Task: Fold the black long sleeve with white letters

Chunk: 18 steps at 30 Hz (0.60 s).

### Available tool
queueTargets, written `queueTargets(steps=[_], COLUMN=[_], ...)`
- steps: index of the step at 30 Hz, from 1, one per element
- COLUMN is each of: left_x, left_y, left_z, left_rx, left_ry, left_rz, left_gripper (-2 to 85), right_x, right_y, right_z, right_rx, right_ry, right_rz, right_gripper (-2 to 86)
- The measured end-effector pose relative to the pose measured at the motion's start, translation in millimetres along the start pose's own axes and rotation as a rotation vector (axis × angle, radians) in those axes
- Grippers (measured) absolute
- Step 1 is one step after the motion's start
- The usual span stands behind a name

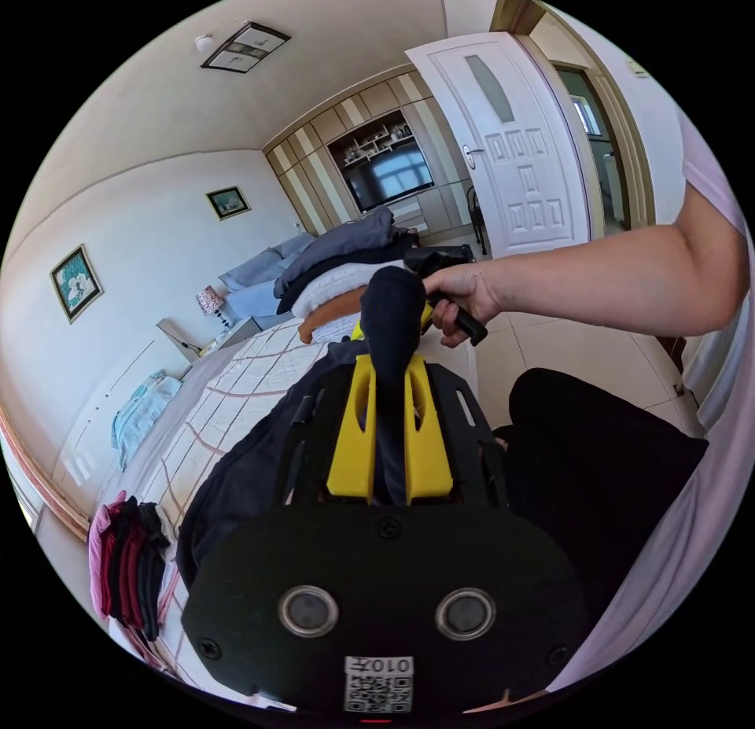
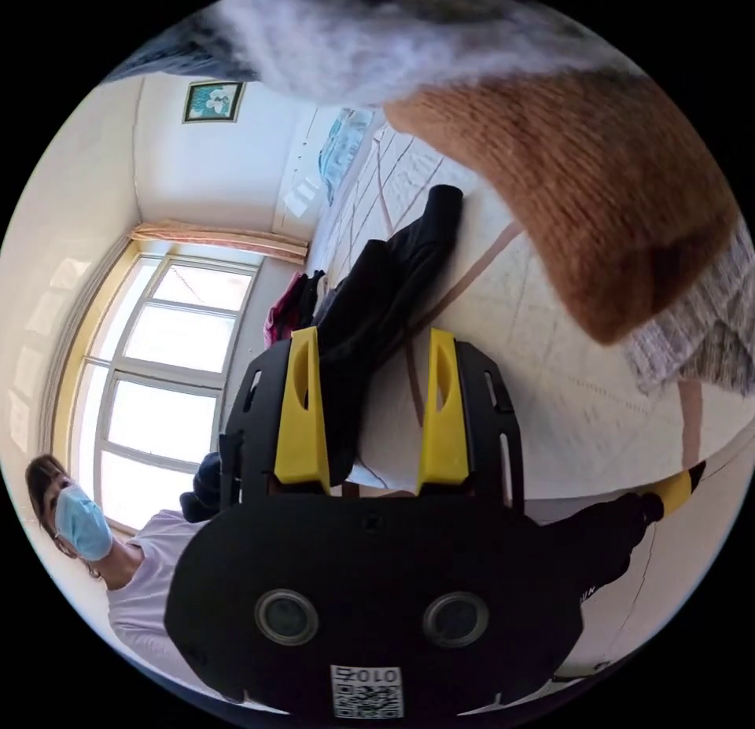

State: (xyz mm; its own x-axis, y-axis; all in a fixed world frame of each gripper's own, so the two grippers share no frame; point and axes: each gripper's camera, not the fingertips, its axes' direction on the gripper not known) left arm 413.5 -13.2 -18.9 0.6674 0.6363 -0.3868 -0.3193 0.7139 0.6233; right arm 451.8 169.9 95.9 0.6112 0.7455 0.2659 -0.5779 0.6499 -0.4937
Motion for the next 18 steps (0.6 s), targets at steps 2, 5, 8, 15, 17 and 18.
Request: queueTargets(steps=[2, 5, 8, 15, 17, 18], left_x=[-9, -17, -20, -31, -32, -33], left_y=[7, 14, 16, 26, 26, 26], left_z=[-7, -10, -12, -19, -22, -23], left_rx=[0.028, 0.043, 0.05, 0.054, 0.044, 0.04], left_ry=[0.017, 0.053, 0.055, 0.064, 0.048, 0.043], left_rz=[-0.041, -0.075, -0.063, -0.067, -0.032, -0.025], left_gripper=[6.4, 6.0, 5.7, 5.4, 5.2, 5.2], right_x=[8, 15, 10, -6, -12, -16], right_y=[6, -2, -18, -35, -35, -31], right_z=[-10, -5, 19, 63, 77, 80], right_rx=[0.063, 0.086, 0.08, 0.118, 0.099, 0.101], right_ry=[-0.014, -0.082, -0.098, -0.029, 0.02, 0.055], right_rz=[0.035, 0.053, 0.051, 0.084, 0.08, 0.072], right_gripper=[17.6, 17.2, 17.5, 16.9, 15.4, 12.5])
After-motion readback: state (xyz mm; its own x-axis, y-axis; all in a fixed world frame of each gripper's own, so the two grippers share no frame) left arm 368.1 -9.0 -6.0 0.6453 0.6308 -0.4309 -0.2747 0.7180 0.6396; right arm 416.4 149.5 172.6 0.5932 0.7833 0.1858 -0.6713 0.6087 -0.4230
